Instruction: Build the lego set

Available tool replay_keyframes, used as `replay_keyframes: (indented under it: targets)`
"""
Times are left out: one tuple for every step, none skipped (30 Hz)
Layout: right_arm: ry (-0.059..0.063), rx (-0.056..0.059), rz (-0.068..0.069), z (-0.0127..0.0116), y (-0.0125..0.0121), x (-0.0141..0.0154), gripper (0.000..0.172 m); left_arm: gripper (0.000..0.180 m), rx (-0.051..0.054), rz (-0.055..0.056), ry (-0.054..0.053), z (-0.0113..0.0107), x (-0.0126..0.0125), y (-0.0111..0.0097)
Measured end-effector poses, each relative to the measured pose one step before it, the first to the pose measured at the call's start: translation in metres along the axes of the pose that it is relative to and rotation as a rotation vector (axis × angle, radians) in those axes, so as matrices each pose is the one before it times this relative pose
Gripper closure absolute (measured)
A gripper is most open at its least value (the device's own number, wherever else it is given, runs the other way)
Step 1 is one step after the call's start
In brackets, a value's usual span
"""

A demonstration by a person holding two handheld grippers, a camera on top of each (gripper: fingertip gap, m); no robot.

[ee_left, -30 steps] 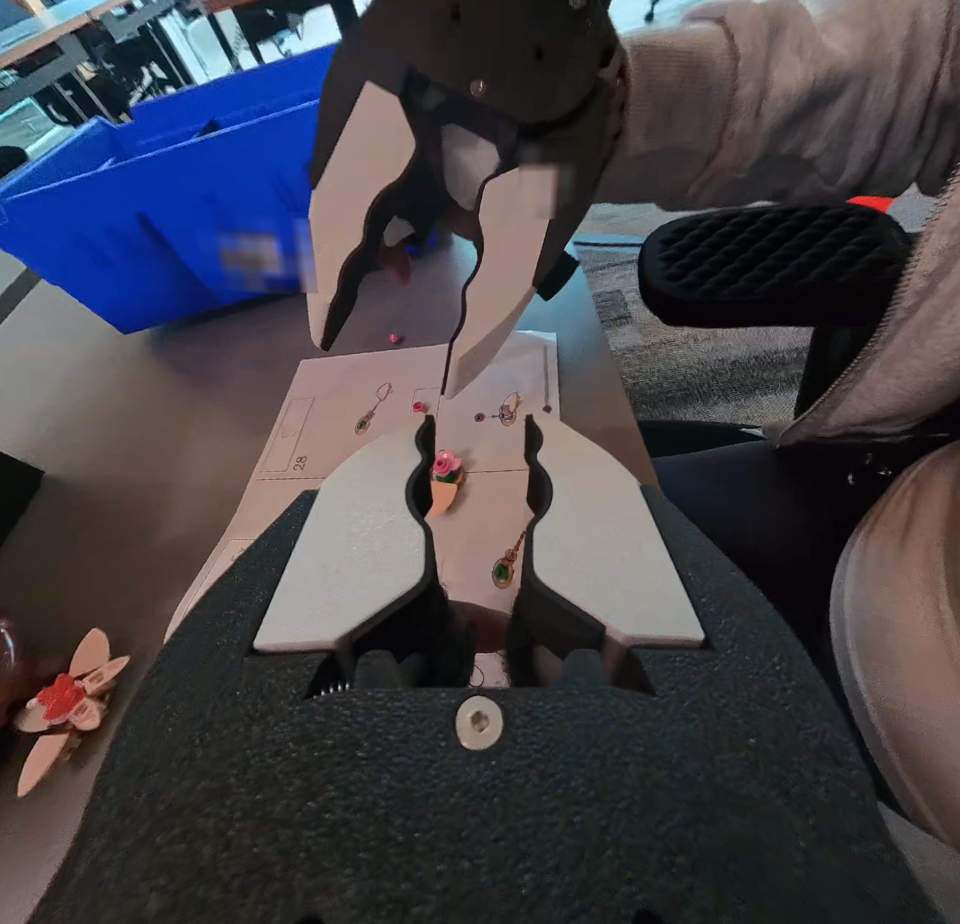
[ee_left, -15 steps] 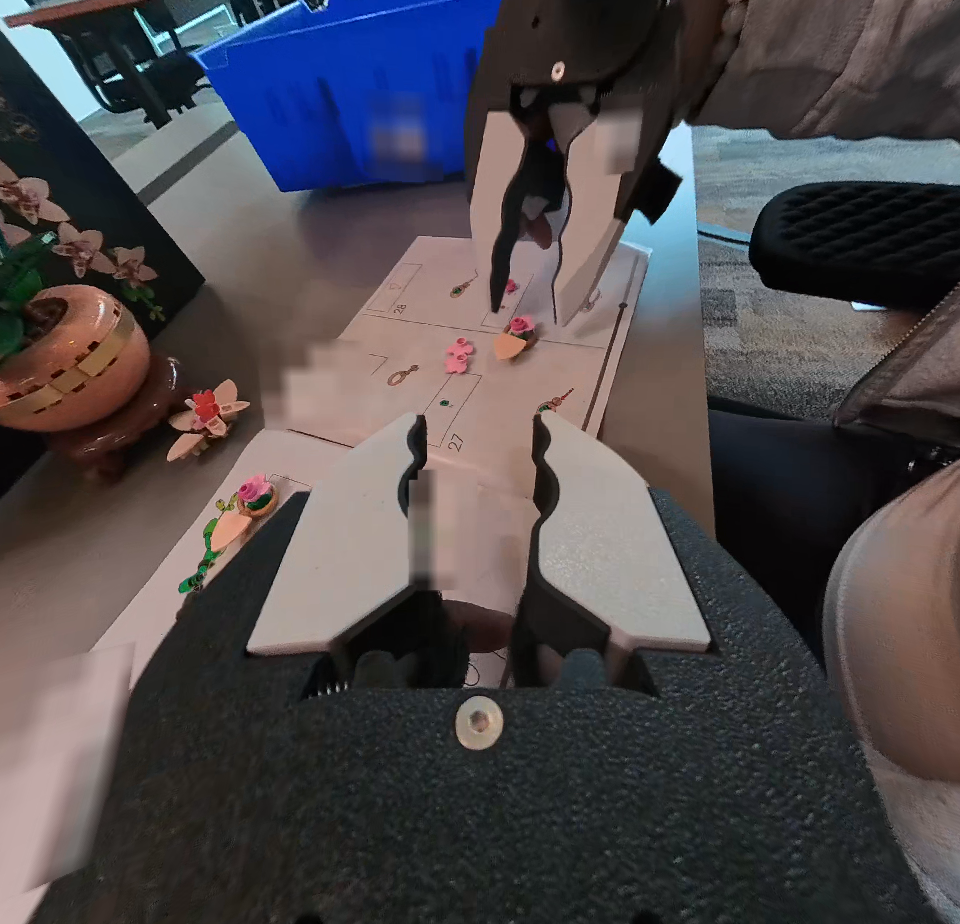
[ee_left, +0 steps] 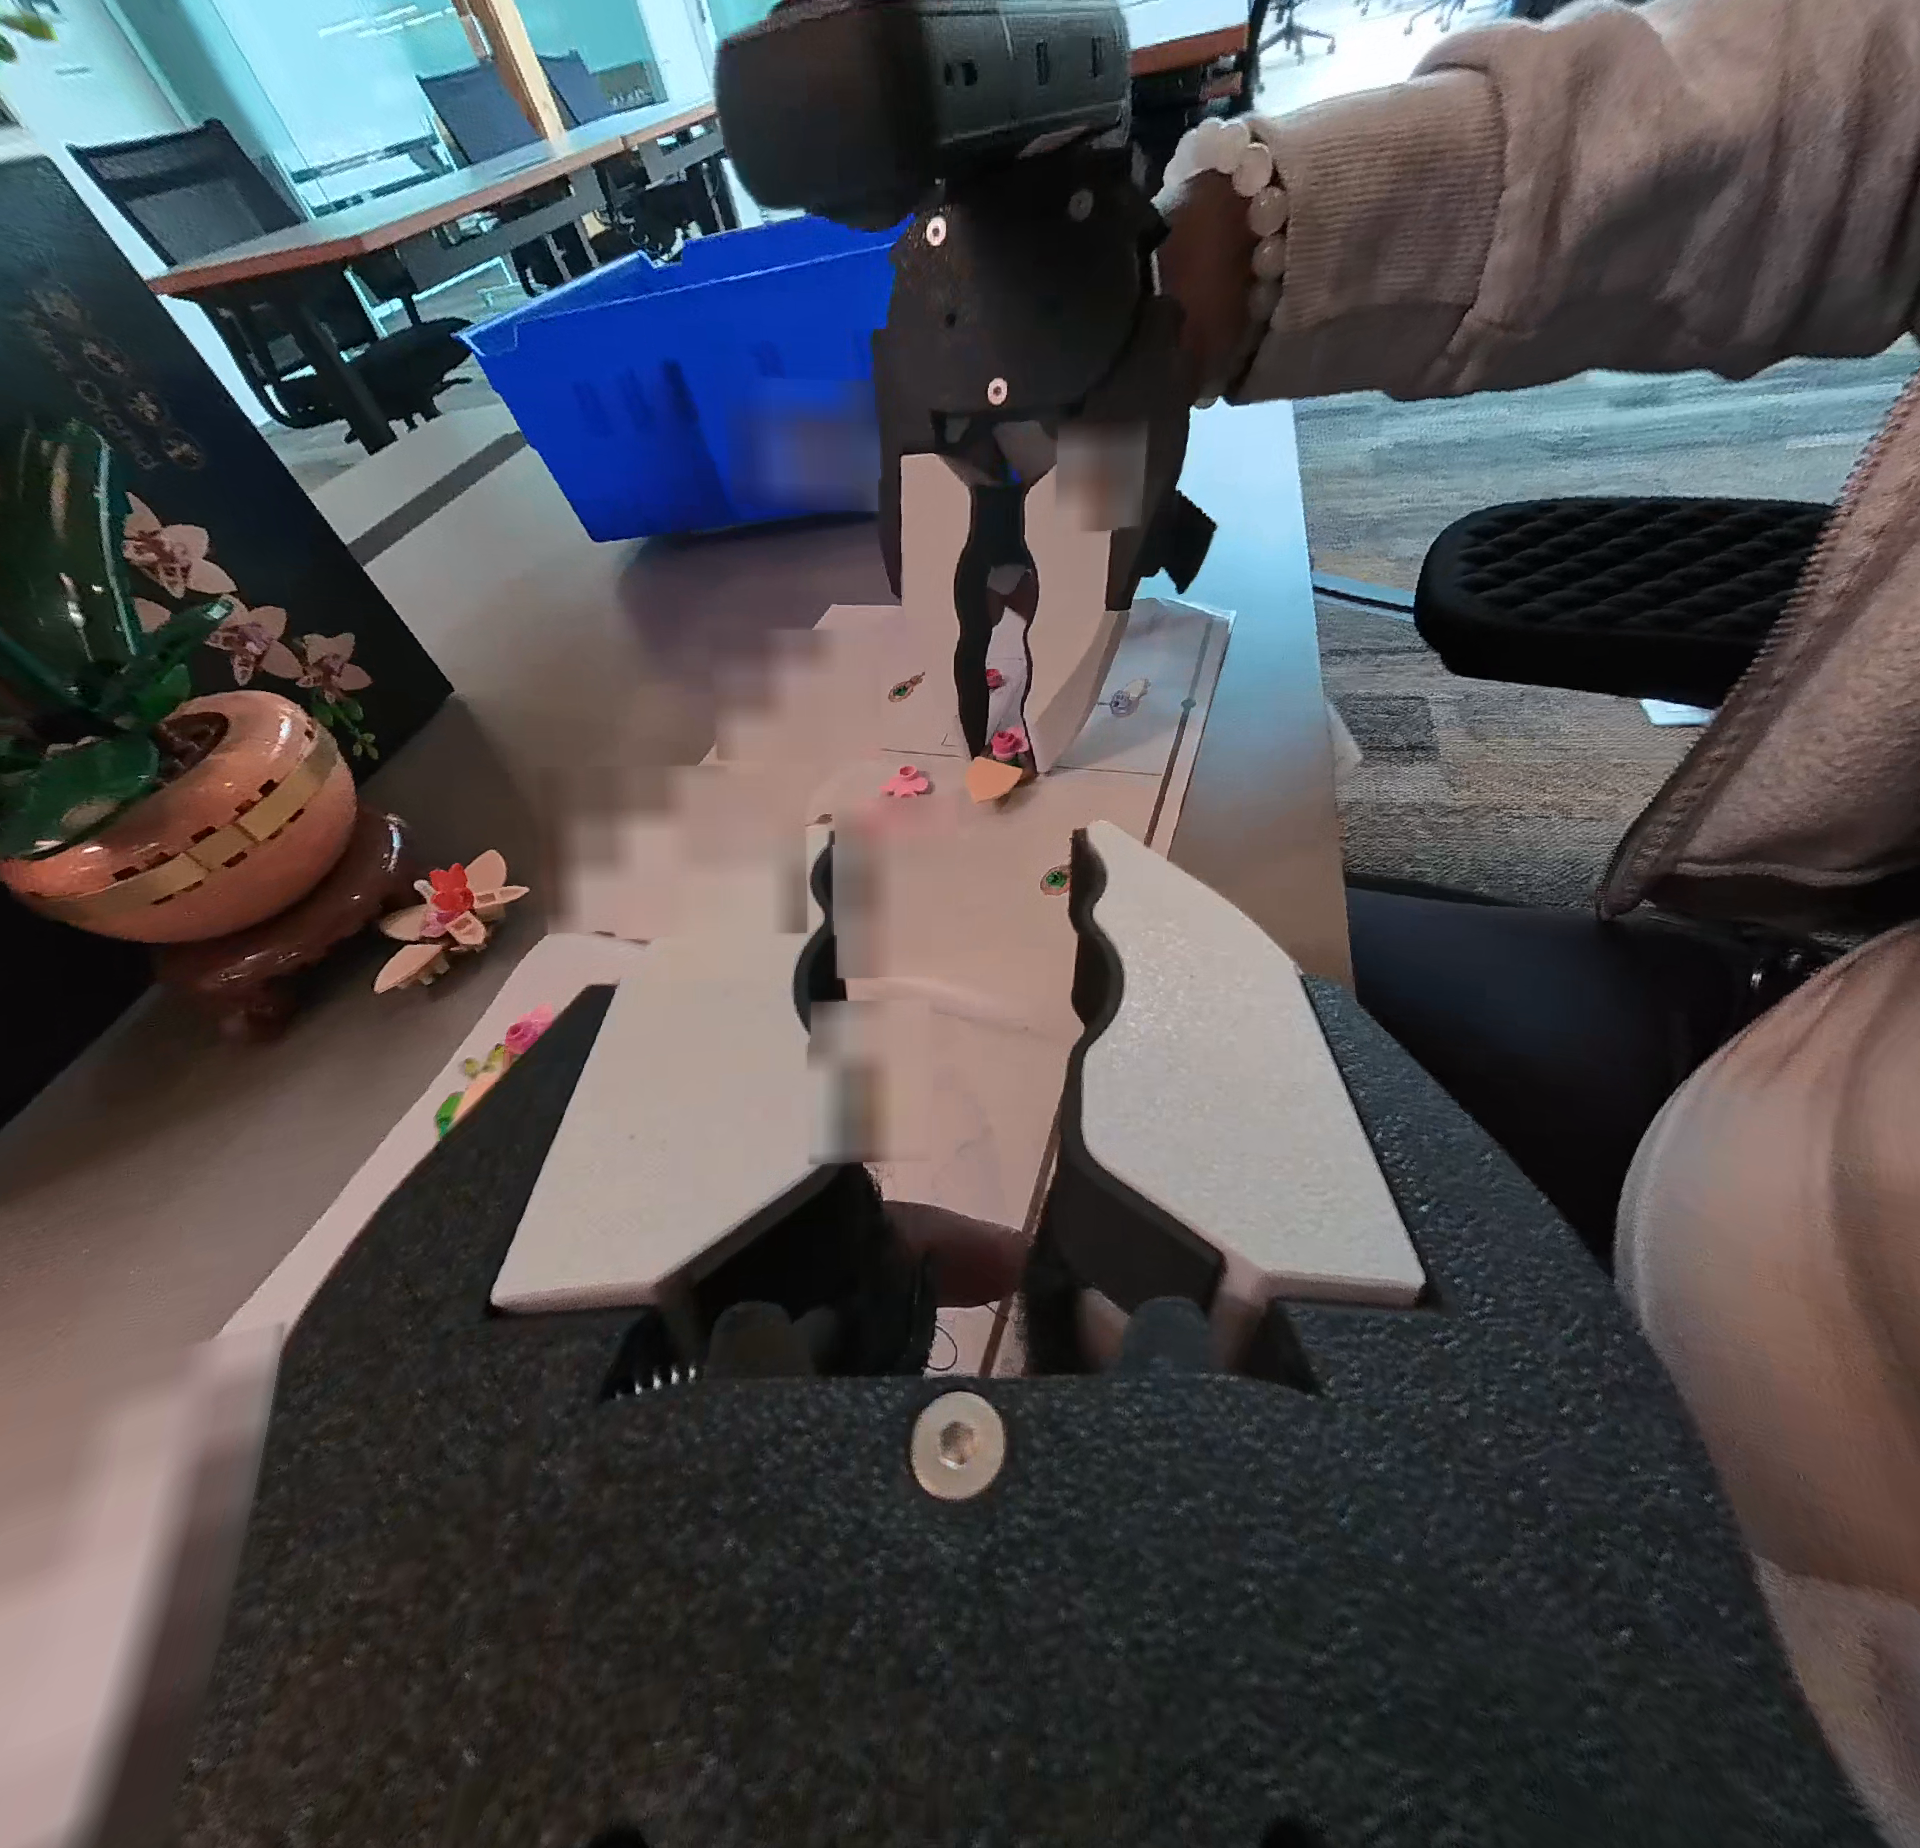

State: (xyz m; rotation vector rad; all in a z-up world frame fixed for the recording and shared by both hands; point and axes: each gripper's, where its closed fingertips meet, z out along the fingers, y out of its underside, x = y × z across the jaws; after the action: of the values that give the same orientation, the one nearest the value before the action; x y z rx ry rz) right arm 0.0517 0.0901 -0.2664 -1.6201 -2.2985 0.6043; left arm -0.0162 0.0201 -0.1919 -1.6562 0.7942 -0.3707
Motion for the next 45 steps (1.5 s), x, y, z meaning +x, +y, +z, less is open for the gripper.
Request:
replay_keyframes:
  targets:
    - [-0.0082, 0.0007, 0.0011, -0.00044, -0.00217, -0.00028, 0.154, 0.139, -0.0072, 0.0138, -0.0119, -0.00272, -0.00157, -0.00006]
    - [-0.0101, 0.012, 0.0012, -0.00131, -0.00522, -0.00018, 0.154, 0.139, -0.0073, 0.0118, -0.0191, -0.00346, -0.00288, 0.00003]
    - [-0.0111, 0.0182, -0.0033, -0.00217, -0.00825, 0.00047, 0.154, 0.139, -0.0001, 0.0021, -0.0233, -0.00422, -0.00367, -0.00056]
    - [-0.0051, 0.0202, -0.0112, -0.00216, -0.01098, 0.00193, 0.154, 0.139, 0.0088, -0.0083, -0.0175, -0.00468, -0.00323, -0.00097]
    - [0.006, 0.0192, -0.0184, -0.00135, -0.01308, 0.00428, 0.154, 0.139, 0.0111, -0.0149, -0.0131, -0.00484, -0.00298, -0.00045]
    - [0.0104, 0.0144, -0.0212, 0.00048, -0.01427, 0.00612, 0.154, 0.139, 0.0114, -0.0181, -0.0153, -0.00484, -0.00392, 0.00032]
    - [0.0057, 0.0123, -0.0238, 0.0028, -0.01534, 0.00667, 0.154, 0.139, 0.0138, -0.0181, -0.0156, -0.00458, -0.00424, 0.00063]
    - [0.0061, 0.0154, -0.022, 0.00506, -0.01654, 0.00803, 0.154, 0.139, 0.0148, -0.0145, -0.0083, -0.00447, -0.00296, 0.00022]
    - [0.0023, 0.0148, -0.0153, 0.00739, -0.01678, 0.00829, 0.154, 0.139, 0.0126, -0.0078, 0.0002, -0.00407, -0.00136, -0.00031]
    - [-0.0015, 0.0124, -0.0022, 0.00947, -0.01625, 0.00803, 0.154, 0.139, 0.0103, -0.0034, -0.0015, -0.0036, -0.00125, -0.00101]
    - [-0.0003, 0.0014, 0.0149, 0.0111, -0.01378, 0.008, 0.154, 0.139, 0.0098, -0.0034, -0.0072, -0.0027, -0.0017, -0.00119]
    - [0.0035, -0.0146, 0.0255, 0.01188, -0.01021, 0.00781, 0.154, 0.139, 0.0104, -0.0041, -0.0065, -0.00183, -0.00146, -0.00103]
    - [-0.0007, -0.0207, 0.0217, 0.01148, -0.00691, 0.00606, 0.154, 0.139, 0.0084, -0.0036, -0.0007, -0.00098, -0.00042, -0.00028]
    - [0.0043, -0.0193, 0.0232, 0.01005, -0.00438, 0.00532, 0.154, 0.139, 0.0017, -0.0009, 0.0045, -0.00041, 0.00072, 0.00065]
    - [-0.0006, -0.0155, 0.0194, 0.00814, -0.00246, 0.00373, 0.154, 0.139, -0.0048, 0.0034, 0.007, -0.00018, 0.00123, 0.00143]
    - [-0.0054, -0.0114, 0.0175, 0.00632, -0.00093, 0.00213, 0.154, 0.139, -0.0077, 0.0052, 0.006, 0.00013, 0.00117, 0.00202]
    - [-0.0009, -0.0119, 0.019, 0.00512, 0.0004, 0.00227, 0.154, 0.139, -0.008, 0.004, 0.0039, 0.0002, 0.00093, 0.00205]
    - [0.0007, -0.0083, 0.0148, 0.00425, 0.00055, 0.00201, 0.154, 0.139, -0.0067, 0.0022, 0.0044, 0.00029, 0.00092, 0.00201]
    - [-0.0094, -0.0065, 0.0105, 0.00369, 0.00069, 0.00001, 0.154, 0.139, -0.0064, 0.0001, 0.0059, 0.00034, 0.00079, 0.00162]
    - [-0.0069, -0.0096, 0.0121, 0.00342, 0.00128, 0.00029, 0.154, 0.139, -0.0058, -0.0016, 0.0054, 0.00015, 0.00053, 0.00121]
    - [-0.0045, -0.0152, 0.0076, 0.00278, 0.00201, 0.00046, 0.154, 0.139, -0.0039, -0.0024, 0.0026, -0.00012, 0.0002, 0.00074]
    - [-0.0061, -0.0095, 0.0007, 0.00178, 0.00117, 0.00004, 0.154, 0.139, -0.0016, -0.0016, 0.0016, -0.00058, 0.00004, 0.00023]
    - [-0.0034, -0.003, 0.003, 0.00061, 0.00017, 0.00022, 0.152, 0.138, -0.0008, -0.0016, 0.0005, -0.00067, -0.0003, -0.00002]
    - [-0.0068, -0.0007, 0.0015, 0.00007, -0.00043, -0.00064, 0.145, 0.138, -0.0017, -0.004, -0.0022, -0.00088, -0.00083, -0.00014]
    - [-0.0062, 0.0053, -0.0048, -0.0007, -0.00114, -0.00093, 0.142, 0.137, -0.0022, -0.0048, -0.0014, -0.00093, -0.00087, 0.00005]
    - [0.0021, 0.0119, -0.0072, -0.00104, -0.00206, -0.0003, 0.141, 0.137, -0.0006, -0.0038, -0.0007, -0.00092, -0.00063, -0.00016]
    - [0.002, 0.0083, -0.0124, -0.00146, -0.00161, -0.00063, 0.138, 0.137, -0.0024, -0.004, -0.0019, -0.00095, -0.00082, 0.00017]
    - [0.0069, 0.0039, -0.0152, -0.0019, -0.0008, -0.00008, 0.136, 0.136, -0.0069, -0.0026, -0.0031, -0.00098, -0.00104, 0.00078]
    - [0.0092, 0.0055, -0.0199, -0.00237, -0.00099, -0.00002, 0.134, 0.136, -0.0091, -0.0002, -0.0044, -0.00114, -0.00122, 0.00115]
    - [0.0004, 0.0105, -0.0302, -0.00271, -0.0016, -0.00156, 0.132, 0.136, -0.0142, 0.0017, -0.0058, -0.00158, -0.00142, 0.00161]
    - [-0.004, 0.0144, -0.0452, -0.00377, -0.00203, -0.0032, 0.132, 0.135, -0.0183, 0.0037, -0.0082, -0.00212, -0.00185, 0.00208]
    - [-0.0246, 0.0212, -0.0761, -0.00434, -0.00363, -0.0074, 0.132, 0.135, -0.0201, 0.0023, -0.0095, -0.0027, -0.00239, 0.00229]
    - [-0.043, 0.0275, -0.1043, -0.00355, -0.00543, -0.01115, 0.133, 0.134, -0.0211, -0.0003, -0.0101, -0.00348, -0.00301, 0.00263]
    - [-0.0221, 0.0123, -0.1013, -0.00142, -0.00483, -0.00811, 0.133, 0.134, -0.018, -0.0038, -0.0086, -0.00381, -0.00313, 0.00252]
    - [-0.0039, -0.0199, -0.0822, 0.00105, -0.00215, -0.00264, 0.134, 0.134, -0.0118, -0.0071, -0.0045, -0.00392, -0.00284, 0.00221]
    - [-0.0327, -0.0391, -0.0628, 0.00316, -0.00022, -0.00361, 0.135, 0.134, -0.0054, -0.008, -0.0026, -0.00362, -0.00236, 0.00163]
    - [-0.0433, -0.035, -0.0391, 0.00417, -0.00082, -0.00252, 0.136, 0.134, -0.001, -0.0074, -0.0066, -0.00334, -0.00266, 0.00114]
    - [-0.0391, -0.0347, -0.0278, 0.00414, -0.00054, -0.0001, 0.138, 0.134, -0.0019, -0.0057, -0.0102, -0.00271, -0.00262, 0.00074]
    - [-0.0338, -0.0385, -0.0299, 0.00345, 0.00027, 0.00114, 0.139, 0.134, -0.0039, -0.0006, -0.0085, -0.00222, -0.00185, 0.00057]
    - [-0.0204, -0.0373, -0.035, 0.00259, 0.00035, 0.00247, 0.14, 0.134, -0.0031, 0.0043, -0.004, -0.00164, -0.00055, 0.00028]
    - [-0.0234, -0.038, -0.0366, 0.00211, 0.00124, 0.00137, 0.143, 0.134, -0.0011, 0.0049, 0.0, -0.00095, 0.00022, 0.00002]
    - [-0.0288, -0.0386, -0.0259, 0.00218, 0.00209, 0.00006, 0.144, 0.134, -0.0004, 0.0023, 0.0028, -0.00026, 0.00064, -0.00004]
    - [-0.0187, -0.0329, -0.0129, 0.00199, 0.00204, 0.00099, 0.144, 0.134, -0.0006, 0.0006, 0.0041, 0.00033, 0.00088, 0.00012]
    - [-0.0165, -0.0254, -0.0071, 0.00192, 0.00204, 0.0004, 0.145, 0.133, -0.0016, 0.001, 0.0055, 0.00061, 0.00114, 0.00044]
    - [-0.0076, -0.0175, -0.0067, 0.00163, 0.00136, 0.00077, 0.145, 0.133, -0.0032, 0.0022, 0.0061, 0.00074, 0.00127, 0.00076]
